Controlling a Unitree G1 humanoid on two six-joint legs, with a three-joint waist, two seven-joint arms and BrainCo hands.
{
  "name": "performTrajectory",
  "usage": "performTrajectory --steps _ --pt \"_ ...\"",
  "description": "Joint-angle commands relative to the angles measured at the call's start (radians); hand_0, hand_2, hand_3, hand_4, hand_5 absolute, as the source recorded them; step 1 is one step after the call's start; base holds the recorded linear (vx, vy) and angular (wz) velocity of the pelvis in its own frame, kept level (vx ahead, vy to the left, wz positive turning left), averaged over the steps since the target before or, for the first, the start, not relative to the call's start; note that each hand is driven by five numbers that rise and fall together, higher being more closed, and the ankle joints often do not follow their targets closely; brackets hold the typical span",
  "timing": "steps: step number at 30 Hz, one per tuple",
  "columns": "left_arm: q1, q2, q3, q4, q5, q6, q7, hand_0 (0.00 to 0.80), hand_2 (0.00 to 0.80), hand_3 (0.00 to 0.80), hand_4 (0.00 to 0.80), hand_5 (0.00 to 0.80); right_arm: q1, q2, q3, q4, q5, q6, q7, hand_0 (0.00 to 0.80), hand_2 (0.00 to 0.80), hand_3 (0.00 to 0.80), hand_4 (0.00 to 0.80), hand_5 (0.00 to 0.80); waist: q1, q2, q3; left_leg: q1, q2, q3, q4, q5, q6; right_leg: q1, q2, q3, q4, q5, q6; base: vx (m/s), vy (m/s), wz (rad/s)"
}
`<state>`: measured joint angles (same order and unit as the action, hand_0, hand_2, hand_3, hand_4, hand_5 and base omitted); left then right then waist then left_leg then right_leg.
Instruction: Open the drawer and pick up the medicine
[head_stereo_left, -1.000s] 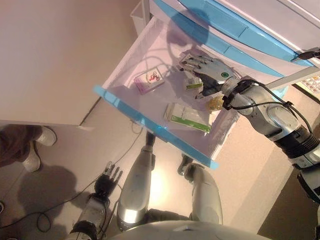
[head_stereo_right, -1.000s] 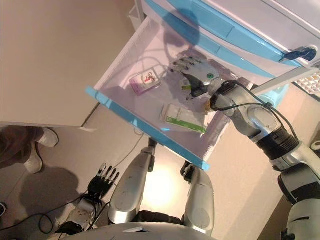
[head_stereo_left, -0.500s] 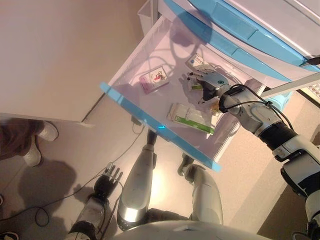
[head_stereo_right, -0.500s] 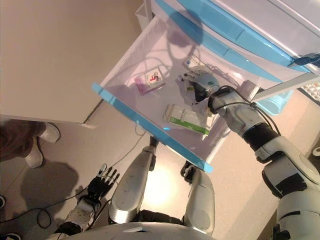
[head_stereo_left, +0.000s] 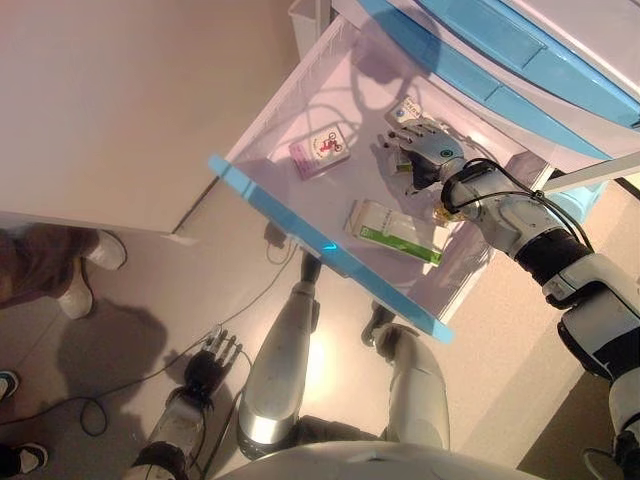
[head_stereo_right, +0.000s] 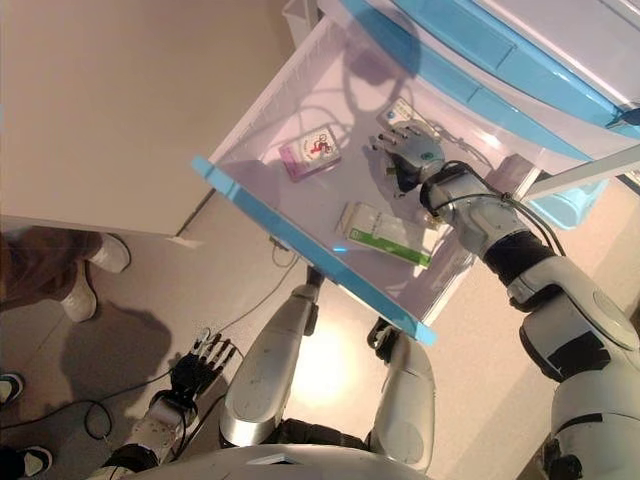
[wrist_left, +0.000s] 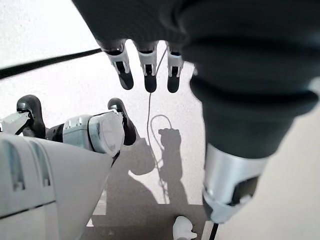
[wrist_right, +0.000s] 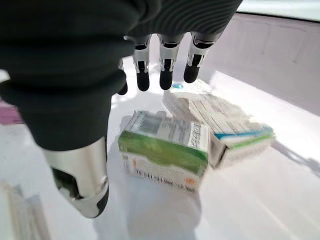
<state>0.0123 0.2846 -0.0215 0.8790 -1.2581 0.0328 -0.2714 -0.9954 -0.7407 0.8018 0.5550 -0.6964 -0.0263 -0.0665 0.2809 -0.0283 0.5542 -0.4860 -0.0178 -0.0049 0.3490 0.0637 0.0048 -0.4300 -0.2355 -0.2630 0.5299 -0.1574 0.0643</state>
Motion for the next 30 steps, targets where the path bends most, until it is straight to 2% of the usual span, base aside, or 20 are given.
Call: performTrajectory --steps 1,5,6,13,18,21,30 --pt "0.083 0.005 0.005 -0.03 0.003 0.001 -0.014 0.0 0.0 0.0 0.0 0.0 -0.084 -0.039 0.041 0.014 -0.018 -0.006 -0.058 0.0 0.0 0.0 0.0 0.0 0.019 0.048 -0.034 -0.004 -0.042 0.031 0.119 -0.183 0.047 -0.033 0.017 -0.03 0.056 0.058 0.023 0.0 0.0 0.0" --pt "0.093 0.007 0.0 -0.034 0.009 0.007 -0.018 0.0 0.0 0.0 0.0 0.0 -0.11 -0.041 0.058 0.062 0.011 0.007 -0.062 0.0 0.0 0.0 0.0 0.0 0.027 0.061 -0.034 -0.027 -0.046 0.033 0.145 -0.191 0.049 -0.058 0.013 -0.033 0.094 0.043 0.016 0.019 0.0 0.01" --pt "0.098 0.008 -0.001 -0.034 0.008 0.007 -0.019 0.0 0.0 0.0 0.0 0.0 -0.11 -0.039 0.061 0.069 0.016 0.008 -0.061 0.0 0.0 0.0 0.0 0.0 0.029 0.063 -0.034 -0.016 -0.049 0.029 0.158 -0.222 0.045 -0.051 0.013 -0.02 0.112 0.018 0.029 0.073 -0.002 0.04" --pt "0.115 0.008 -0.019 -0.037 -0.003 0.005 -0.037 0.0 0.0 0.0 0.0 0.0 -0.133 -0.032 0.068 0.17 0.098 0.018 -0.052 0.0 0.0 0.0 0.0 0.0 0.035 0.085 -0.034 -0.04 -0.053 0.025 0.164 -0.218 0.045 -0.082 0.015 -0.019 0.141 0.002 0.017 0.005 0.002 0.0" --pt "0.116 0.007 -0.021 -0.036 -0.004 0.007 -0.046 0.0 0.0 0.0 0.0 0.0 -0.131 -0.029 0.067 0.239 0.092 0.003 -0.057 0.0 0.0 0.0 0.0 0.0 0.037 0.095 -0.034 -0.044 -0.05 0.031 0.161 -0.214 0.045 -0.089 0.012 -0.022 0.149 -0.007 0.011 -0.019 0.005 0.02" --pt "0.114 0.006 -0.022 -0.037 -0.005 0.007 -0.048 0.0 0.0 0.0 0.0 0.0 -0.13 -0.024 0.064 0.277 0.113 0.017 -0.045 0.0 0.0 0.0 0.0 0.0 0.037 0.101 -0.034 -0.045 -0.048 0.034 0.158 -0.21 0.043 -0.095 0.01 -0.022 0.157 -0.008 0.01 0.0 0.0 0.0" --pt "0.119 0.005 -0.041 -0.033 -0.018 0.002 -0.056 0.0 0.0 0.0 0.0 0.0 -0.11 -0.018 0.038 0.419 0.154 0.002 -0.087 0.0 0.0 0.0 0.0 0.0 0.037 0.119 -0.034 -0.049 -0.044 0.036 0.149 -0.201 0.041 -0.106 0.007 -0.023 0.164 -0.014 0.004 0.0 0.0 0.0"
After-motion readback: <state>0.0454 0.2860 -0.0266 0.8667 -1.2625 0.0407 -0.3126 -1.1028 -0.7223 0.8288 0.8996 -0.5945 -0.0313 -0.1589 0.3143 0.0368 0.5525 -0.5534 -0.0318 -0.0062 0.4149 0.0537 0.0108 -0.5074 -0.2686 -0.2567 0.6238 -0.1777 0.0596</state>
